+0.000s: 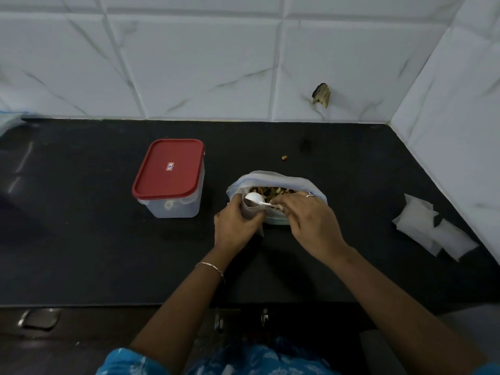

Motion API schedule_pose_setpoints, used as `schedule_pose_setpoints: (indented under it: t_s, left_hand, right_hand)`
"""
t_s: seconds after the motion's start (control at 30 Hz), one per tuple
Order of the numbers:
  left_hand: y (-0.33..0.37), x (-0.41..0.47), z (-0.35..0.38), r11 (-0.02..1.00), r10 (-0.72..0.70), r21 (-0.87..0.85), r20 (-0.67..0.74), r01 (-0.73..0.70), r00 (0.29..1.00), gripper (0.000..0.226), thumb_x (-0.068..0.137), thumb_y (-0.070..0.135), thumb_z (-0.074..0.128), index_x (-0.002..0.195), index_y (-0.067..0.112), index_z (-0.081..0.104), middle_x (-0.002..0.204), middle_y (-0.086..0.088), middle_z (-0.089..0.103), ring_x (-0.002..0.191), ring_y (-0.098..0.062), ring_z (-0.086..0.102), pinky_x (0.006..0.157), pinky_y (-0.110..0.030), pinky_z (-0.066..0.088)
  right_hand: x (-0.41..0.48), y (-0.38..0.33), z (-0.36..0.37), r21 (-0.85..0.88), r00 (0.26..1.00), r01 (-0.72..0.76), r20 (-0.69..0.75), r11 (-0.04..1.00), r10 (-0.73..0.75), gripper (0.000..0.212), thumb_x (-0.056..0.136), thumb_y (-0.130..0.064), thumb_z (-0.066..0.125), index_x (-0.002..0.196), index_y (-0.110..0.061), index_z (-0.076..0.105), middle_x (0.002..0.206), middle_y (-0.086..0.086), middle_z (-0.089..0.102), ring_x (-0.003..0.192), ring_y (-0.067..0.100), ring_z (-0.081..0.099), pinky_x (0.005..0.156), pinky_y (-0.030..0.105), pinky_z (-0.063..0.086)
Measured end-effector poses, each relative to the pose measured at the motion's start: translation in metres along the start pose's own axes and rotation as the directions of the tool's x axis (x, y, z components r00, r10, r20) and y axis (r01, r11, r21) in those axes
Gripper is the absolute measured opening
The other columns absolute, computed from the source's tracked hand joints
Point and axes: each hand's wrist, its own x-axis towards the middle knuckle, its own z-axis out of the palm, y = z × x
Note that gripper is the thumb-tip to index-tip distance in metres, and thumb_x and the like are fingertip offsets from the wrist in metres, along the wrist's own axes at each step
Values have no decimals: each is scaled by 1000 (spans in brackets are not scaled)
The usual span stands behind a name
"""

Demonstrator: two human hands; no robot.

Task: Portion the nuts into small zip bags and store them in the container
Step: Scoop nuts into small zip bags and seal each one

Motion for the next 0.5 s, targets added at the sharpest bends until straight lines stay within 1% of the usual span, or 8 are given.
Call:
schedule_pose_setpoints:
  t_s: [0.07,0.1,0.17,0.23,0.3,0.37,0.43,0.5]
  left_hand:
    - [1,1,2,1000,-2,-19,1,2,1000,31,78,51,68,102,36,54,94,16,65,93,-2,62,90,-39,53]
    - [1,2,2,999,-8,-37,11,9,1000,32,78,49,69,104,35,56,97,16,65,95,-2,62,89,-38,53]
    - [1,3,3,997,-16,-79,39,19,999,36,79,44,71,110,33,58,103,16,65,101,-4,62,88,-33,54]
    - [1,3,3,995,-8,-103,60,14,998,38,80,40,72,114,30,57,105,16,64,102,-4,63,85,-30,55]
    - [1,3,4,994,0,-112,68,8,998,37,81,38,72,114,29,57,104,16,63,99,-1,62,84,-30,55]
    - [0,1,6,993,3,-116,66,5,998,35,82,37,72,111,31,55,101,18,61,95,2,60,84,-30,56]
    - [0,-1,7,994,15,-110,58,-9,998,33,83,37,72,110,34,52,99,19,59,94,3,59,85,-32,56]
    - [0,-1,8,994,28,-106,59,-22,998,33,82,39,71,109,35,52,100,19,60,96,1,60,86,-35,56]
  right_hand:
    - [-2,0,3,196,972,-233,34,953,230,22,93,-8,55,106,-17,69,95,-9,69,84,-2,60,72,13,45]
    - [-2,0,3,331,930,-362,66,871,362,20,94,-8,56,106,-18,69,96,-11,68,84,-4,60,70,10,43]
    - [-1,-1,2,550,808,-543,138,635,572,18,96,-7,55,105,-17,68,100,-9,68,88,-3,63,70,9,44]
    - [-2,1,-4,645,697,-623,204,441,687,18,97,-8,54,104,-18,67,101,-6,68,92,1,64,70,8,47]
    - [-7,8,-13,673,622,-665,259,324,739,20,97,-10,55,103,-24,67,101,-6,69,93,3,65,73,12,50]
    - [-16,17,-19,668,574,-692,279,274,770,19,96,-11,56,106,-23,68,95,-8,69,85,0,64,75,17,48]
    - [-23,24,-23,654,536,-712,272,256,799,19,96,-11,56,108,-20,69,86,-9,66,70,-3,56,70,18,44]
    - [-27,26,-24,649,513,-719,255,248,819,19,96,-12,57,107,-19,70,88,-7,66,68,-1,53,69,18,44]
